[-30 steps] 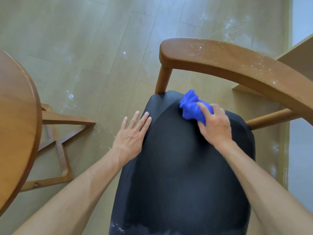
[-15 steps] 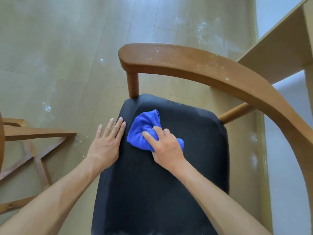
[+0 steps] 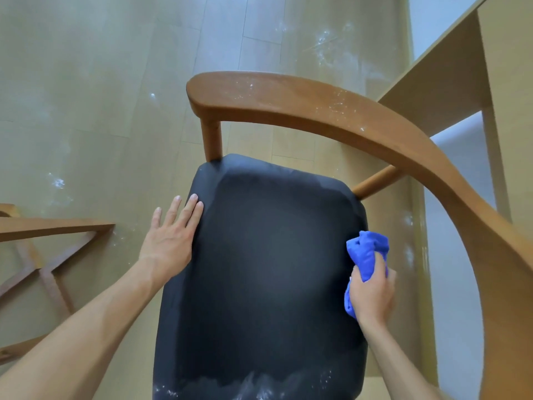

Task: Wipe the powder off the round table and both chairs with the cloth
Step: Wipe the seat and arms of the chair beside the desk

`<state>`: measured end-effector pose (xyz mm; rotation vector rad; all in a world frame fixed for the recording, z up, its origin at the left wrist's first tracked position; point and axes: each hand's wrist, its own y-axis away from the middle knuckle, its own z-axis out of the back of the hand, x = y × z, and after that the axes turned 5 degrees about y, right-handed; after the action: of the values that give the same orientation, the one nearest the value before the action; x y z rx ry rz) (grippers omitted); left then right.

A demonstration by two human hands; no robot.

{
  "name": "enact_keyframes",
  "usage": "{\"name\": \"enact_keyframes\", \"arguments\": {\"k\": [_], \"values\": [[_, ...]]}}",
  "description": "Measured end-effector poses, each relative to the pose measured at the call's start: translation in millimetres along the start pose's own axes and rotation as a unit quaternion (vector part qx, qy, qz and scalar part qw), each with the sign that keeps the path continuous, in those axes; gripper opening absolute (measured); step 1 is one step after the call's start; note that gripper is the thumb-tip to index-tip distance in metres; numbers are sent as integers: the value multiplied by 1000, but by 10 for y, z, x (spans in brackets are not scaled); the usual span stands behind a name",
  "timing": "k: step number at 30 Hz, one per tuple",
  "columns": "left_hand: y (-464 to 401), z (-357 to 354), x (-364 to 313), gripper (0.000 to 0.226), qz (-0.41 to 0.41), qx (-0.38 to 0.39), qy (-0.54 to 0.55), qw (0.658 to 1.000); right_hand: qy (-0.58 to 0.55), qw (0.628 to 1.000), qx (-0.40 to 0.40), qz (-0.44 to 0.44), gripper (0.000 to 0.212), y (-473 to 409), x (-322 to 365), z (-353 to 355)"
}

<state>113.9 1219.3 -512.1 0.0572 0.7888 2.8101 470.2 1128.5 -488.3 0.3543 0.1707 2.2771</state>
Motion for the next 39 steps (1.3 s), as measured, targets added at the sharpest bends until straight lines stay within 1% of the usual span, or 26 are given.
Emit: {"name": "enact_keyframes", "arguments": {"k": [1,3,5,6,7,9,11,14,15,16,18,20,22,23,24,25,28,29,30,31,32,33,34,36,37,39], "values": [[-6,2,1,74,4,-4,1,1000,-2,1000,-4,18,26,121,54,-42],[9,-12,-6,75,10,-7,1,1000,12,997,15,77,41,517,169,-174],[22,-31,-23,75,10,-10,-6,1000,24,981,40,191,54,1034,296,-322],[26,-28,-29,76,8,-10,-13,1000,27,964,50,258,59,1276,353,-386],[26,-18,-28,77,7,-10,-22,1000,34,945,60,321,61,1492,404,-457],[34,17,-14,77,10,-8,-32,999,55,902,96,418,61,1820,486,-556],[57,43,2,78,15,-8,-30,999,83,845,127,513,55,2018,491,-596],[119,47,-40,79,19,-7,-18,1000,104,749,105,646,34,2085,337,-630],[145,44,-56,79,19,-6,-18,1000,116,719,99,678,32,2026,257,-621],[170,39,-71,80,19,-6,-18,1000,131,693,100,702,35,1923,167,-592],[200,44,-90,81,17,-4,-22,1000,161,666,96,722,42,1611,-34,-479],[204,71,-103,81,18,2,-27,999,184,663,87,721,44,1214,-223,-308],[196,107,-123,79,18,11,-30,999,202,682,72,699,48,763,-399,-102],[197,119,-135,79,19,14,-30,999,206,706,76,674,50,547,-481,13],[200,130,-150,79,23,15,-28,999,205,739,88,636,52,351,-566,117],[209,136,-171,79,26,18,-26,999,209,780,106,580,52,199,-644,210],[279,128,-260,80,19,13,-22,1000,221,900,138,350,51,128,-839,289],[316,119,-296,80,3,2,-18,1000,185,940,147,247,51,214,-889,261],[358,107,-328,80,-18,-12,-13,1000,120,973,156,124,50,319,-922,236],[401,93,-358,81,-40,-23,-5,999,45,985,168,1,48,427,-956,206],[440,80,-394,80,-63,-26,-4,998,-23,979,176,-99,45,530,-989,178],[472,61,-437,80,-84,-20,-11,996,-64,968,180,-165,42,634,-1014,151],[498,33,-482,78,-97,-12,-22,995,-87,959,183,-200,38,731,-1024,132],[515,-19,-555,76,-97,6,-31,995,-102,952,185,-223,34,891,-942,105],[517,-31,-587,76,-91,15,-28,995,-88,951,185,-232,33,965,-871,84],[525,-42,-600,77,-86,25,-21,996,-10,950,193,-246,32,1140,-722,31]]}}
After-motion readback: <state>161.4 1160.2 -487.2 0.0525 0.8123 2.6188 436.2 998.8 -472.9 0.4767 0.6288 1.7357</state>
